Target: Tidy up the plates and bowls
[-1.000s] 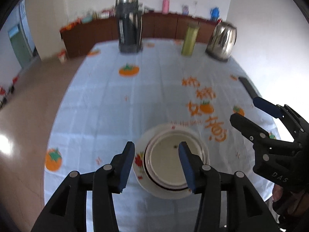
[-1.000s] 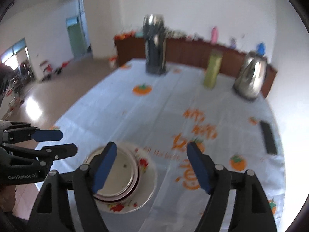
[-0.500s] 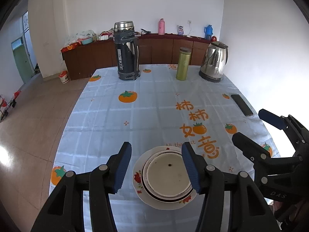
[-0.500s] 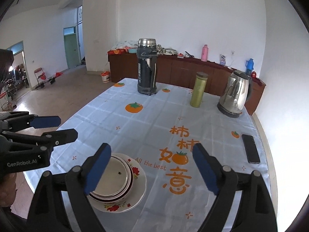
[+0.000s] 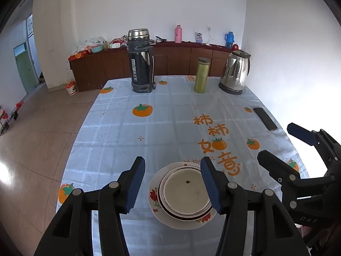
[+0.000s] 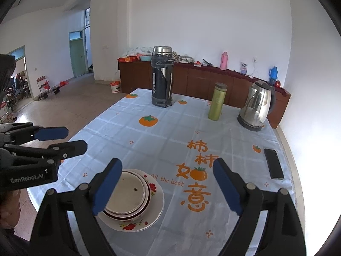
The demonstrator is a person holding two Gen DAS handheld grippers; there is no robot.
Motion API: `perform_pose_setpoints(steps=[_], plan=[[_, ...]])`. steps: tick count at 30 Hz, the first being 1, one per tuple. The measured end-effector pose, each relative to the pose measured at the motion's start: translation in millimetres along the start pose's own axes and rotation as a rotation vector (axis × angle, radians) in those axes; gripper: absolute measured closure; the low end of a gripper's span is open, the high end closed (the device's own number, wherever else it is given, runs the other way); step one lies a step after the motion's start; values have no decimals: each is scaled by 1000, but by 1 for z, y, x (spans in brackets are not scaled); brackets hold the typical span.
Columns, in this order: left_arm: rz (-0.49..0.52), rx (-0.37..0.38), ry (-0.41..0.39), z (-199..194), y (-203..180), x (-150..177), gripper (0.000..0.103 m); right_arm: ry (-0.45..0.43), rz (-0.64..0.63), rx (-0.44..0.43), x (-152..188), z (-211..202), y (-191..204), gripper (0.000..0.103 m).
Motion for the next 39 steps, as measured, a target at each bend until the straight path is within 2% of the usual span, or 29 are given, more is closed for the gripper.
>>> perform_pose_setpoints(steps=[13, 39], plan=[[4, -7, -25, -11, -1, -2, 46, -19, -11, 8, -5, -17, 6, 13], [24, 4, -36, -15, -11, -15, 46, -27, -15, 6, -10, -21, 2, 12]])
Point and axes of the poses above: each gripper's, at about its wrist camera, not at the fingertips, and z roughly the way its jaws point, y to its left, x to its underside, the point moved 7 cm from there along z, roughly the way its jaws point, and after that the axes turned 9 degrees about -y, right-handed, at the moved point
